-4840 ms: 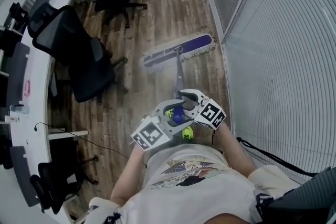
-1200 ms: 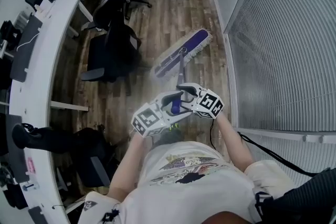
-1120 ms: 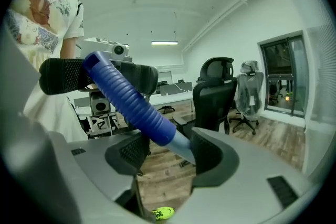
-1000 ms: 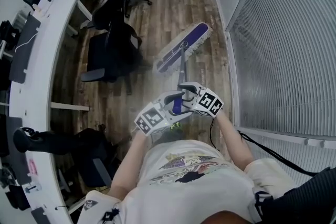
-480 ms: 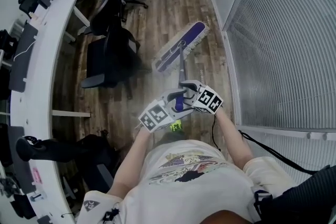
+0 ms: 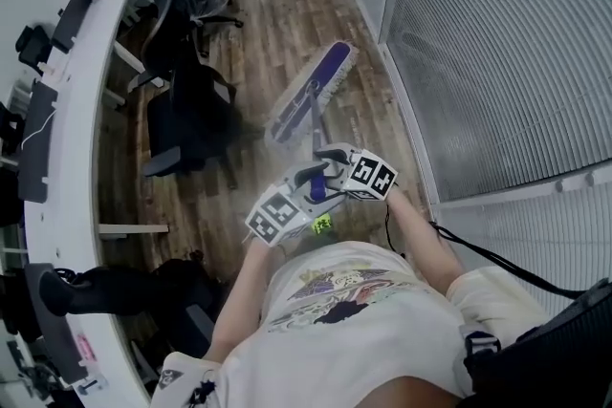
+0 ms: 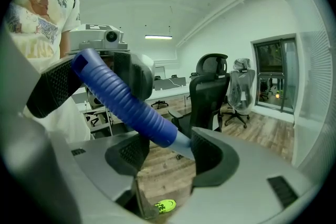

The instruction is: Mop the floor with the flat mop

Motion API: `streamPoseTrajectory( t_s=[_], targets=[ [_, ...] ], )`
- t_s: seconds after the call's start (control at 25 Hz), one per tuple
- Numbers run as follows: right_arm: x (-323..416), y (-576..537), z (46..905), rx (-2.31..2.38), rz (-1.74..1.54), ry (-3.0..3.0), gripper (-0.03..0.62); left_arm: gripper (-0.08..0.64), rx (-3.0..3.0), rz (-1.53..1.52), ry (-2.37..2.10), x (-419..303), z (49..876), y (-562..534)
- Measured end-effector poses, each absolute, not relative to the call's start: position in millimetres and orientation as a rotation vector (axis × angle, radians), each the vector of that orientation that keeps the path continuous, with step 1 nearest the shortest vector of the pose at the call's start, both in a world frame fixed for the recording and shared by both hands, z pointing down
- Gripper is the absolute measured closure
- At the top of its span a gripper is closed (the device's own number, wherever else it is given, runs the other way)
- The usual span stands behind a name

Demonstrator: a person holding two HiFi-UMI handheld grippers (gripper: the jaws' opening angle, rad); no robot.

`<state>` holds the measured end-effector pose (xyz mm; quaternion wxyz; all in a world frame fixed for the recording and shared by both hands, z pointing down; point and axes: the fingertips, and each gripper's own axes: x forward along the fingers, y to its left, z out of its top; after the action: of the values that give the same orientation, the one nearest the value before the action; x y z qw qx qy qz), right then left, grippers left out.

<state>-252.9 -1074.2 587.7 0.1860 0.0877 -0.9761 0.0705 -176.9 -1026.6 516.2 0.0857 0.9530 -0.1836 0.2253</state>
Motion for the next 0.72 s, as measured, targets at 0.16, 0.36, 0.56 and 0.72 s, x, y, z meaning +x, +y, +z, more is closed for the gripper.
streamPoseTrajectory(
  t_s=[0.16,0.36,0.56,0.72],
  targets=[
    [-239.5,-1033.1,589.3,0.227,0.188,-2.75,0.357,0.275,2.823,0.739,-0.554,-163.3,522.3,-985.8],
    [-206.2,-978.4,587.6,0.191,0.182,-2.767,0.357,0.275,2.805,0.717,-0.585,-125.9,520.3,-932.2],
    [-165.7,-899.6,589.2,0.134,0.175,-2.737,0.357,0.275,2.771,0.692,-0.615,-84.4,520.6,-858.0],
    [-129.7,-838.7,590.4,0.119,0.158,-2.716,0.357,0.273,2.763,0.736,-0.598,-46.2,523.1,-796.8]
  ],
)
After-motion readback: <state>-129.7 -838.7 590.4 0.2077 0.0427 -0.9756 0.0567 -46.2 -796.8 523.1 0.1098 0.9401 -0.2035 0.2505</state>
